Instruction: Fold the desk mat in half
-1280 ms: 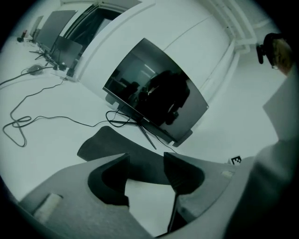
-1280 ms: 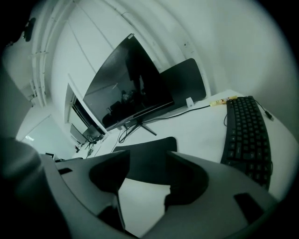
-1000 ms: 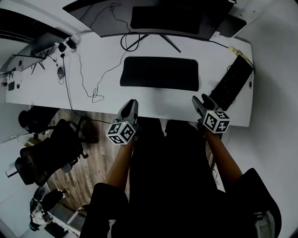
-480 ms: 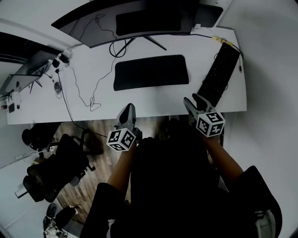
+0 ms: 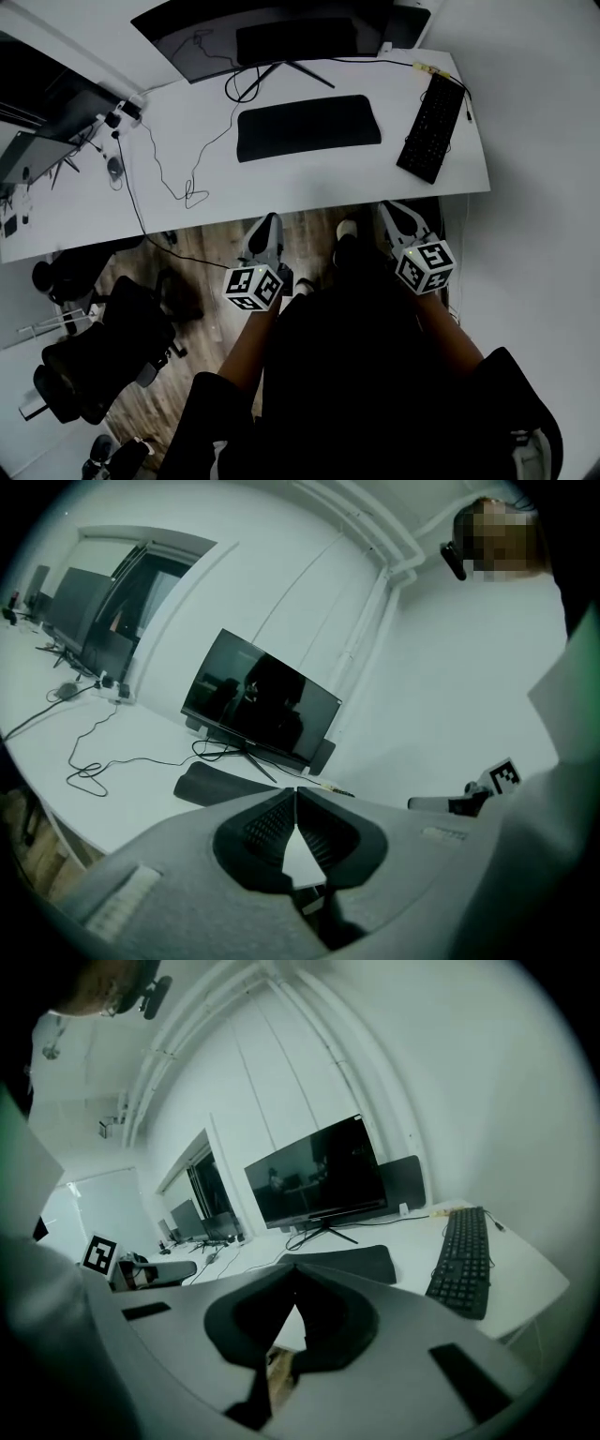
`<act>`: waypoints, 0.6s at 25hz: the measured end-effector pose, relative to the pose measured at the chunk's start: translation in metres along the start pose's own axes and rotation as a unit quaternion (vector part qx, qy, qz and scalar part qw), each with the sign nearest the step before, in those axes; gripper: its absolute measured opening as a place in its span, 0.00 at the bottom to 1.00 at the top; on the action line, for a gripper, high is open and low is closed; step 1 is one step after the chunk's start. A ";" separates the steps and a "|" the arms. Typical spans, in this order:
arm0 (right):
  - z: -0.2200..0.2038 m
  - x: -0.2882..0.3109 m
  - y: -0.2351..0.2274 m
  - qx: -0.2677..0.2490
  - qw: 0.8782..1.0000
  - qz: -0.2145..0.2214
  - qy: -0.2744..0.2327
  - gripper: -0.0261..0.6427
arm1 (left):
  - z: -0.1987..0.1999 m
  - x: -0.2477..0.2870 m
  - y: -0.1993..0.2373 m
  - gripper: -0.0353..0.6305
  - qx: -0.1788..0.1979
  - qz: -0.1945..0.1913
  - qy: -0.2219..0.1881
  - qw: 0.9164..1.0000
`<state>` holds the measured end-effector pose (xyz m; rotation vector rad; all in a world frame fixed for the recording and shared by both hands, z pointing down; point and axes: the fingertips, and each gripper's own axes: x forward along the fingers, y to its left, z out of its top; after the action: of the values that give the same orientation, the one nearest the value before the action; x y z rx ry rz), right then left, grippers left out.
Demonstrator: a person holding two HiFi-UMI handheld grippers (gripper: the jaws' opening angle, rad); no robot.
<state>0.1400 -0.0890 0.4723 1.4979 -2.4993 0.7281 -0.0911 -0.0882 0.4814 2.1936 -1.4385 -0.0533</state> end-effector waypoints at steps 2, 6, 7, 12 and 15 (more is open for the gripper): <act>-0.008 -0.015 0.032 -0.009 1.000 0.001 -0.008 0.04 | -0.002 -0.030 0.003 0.09 0.005 0.001 0.000 1.000; -0.030 -0.050 0.096 -0.025 1.000 -0.005 -0.017 0.04 | -0.009 -0.097 0.004 0.09 0.022 -0.012 -0.003 1.000; -0.036 -0.059 0.108 -0.035 0.999 -0.010 -0.016 0.04 | -0.010 -0.111 0.002 0.09 0.026 -0.016 -0.006 1.000; -0.057 -0.095 0.159 -0.070 0.997 -0.030 -0.006 0.04 | -0.013 -0.171 -0.008 0.09 0.028 -0.036 -0.016 0.999; -0.061 -0.108 0.174 -0.075 0.996 -0.037 -0.009 0.04 | -0.013 -0.195 -0.011 0.09 0.024 -0.038 -0.023 0.999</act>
<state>0.0360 0.0927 0.4292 1.5404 -2.4348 0.5055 -0.1638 0.0894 0.4409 2.3002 -1.3929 -0.0962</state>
